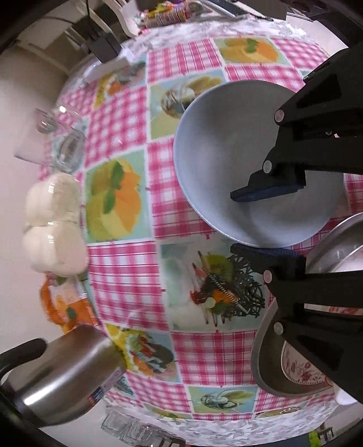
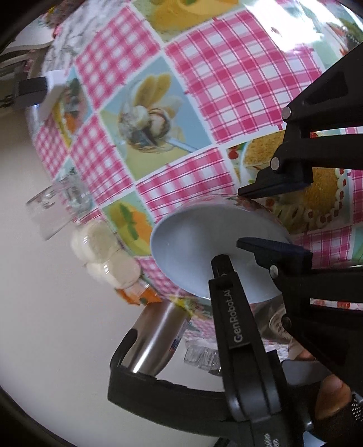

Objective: Organize plates and bowls
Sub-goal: 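Lift the large white bowl and carry it over the tray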

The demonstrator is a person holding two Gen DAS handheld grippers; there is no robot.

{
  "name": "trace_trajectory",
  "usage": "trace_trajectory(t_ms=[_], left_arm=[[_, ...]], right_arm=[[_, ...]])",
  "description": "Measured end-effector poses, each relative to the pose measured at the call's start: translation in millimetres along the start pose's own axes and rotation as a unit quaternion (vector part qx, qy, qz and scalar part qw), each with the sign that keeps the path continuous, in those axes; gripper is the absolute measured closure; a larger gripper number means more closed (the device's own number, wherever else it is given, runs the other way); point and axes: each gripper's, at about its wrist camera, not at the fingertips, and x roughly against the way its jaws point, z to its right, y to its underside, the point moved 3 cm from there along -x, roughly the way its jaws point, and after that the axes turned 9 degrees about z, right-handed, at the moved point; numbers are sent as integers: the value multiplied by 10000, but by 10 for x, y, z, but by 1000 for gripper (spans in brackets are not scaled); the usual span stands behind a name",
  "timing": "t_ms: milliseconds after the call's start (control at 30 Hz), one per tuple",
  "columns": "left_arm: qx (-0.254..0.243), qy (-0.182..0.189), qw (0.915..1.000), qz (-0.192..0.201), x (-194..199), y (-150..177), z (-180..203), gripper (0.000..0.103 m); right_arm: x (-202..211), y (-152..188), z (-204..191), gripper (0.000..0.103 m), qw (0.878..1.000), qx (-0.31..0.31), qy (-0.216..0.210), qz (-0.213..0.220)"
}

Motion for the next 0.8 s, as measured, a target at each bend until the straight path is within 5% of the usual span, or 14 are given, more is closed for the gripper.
trace_trajectory(t_ms=[800], left_arm=[[689,503,9828,1636,1273,252,-568,71]], right_arm=[[842,-74,-897,72,9915,867,-726,637]])
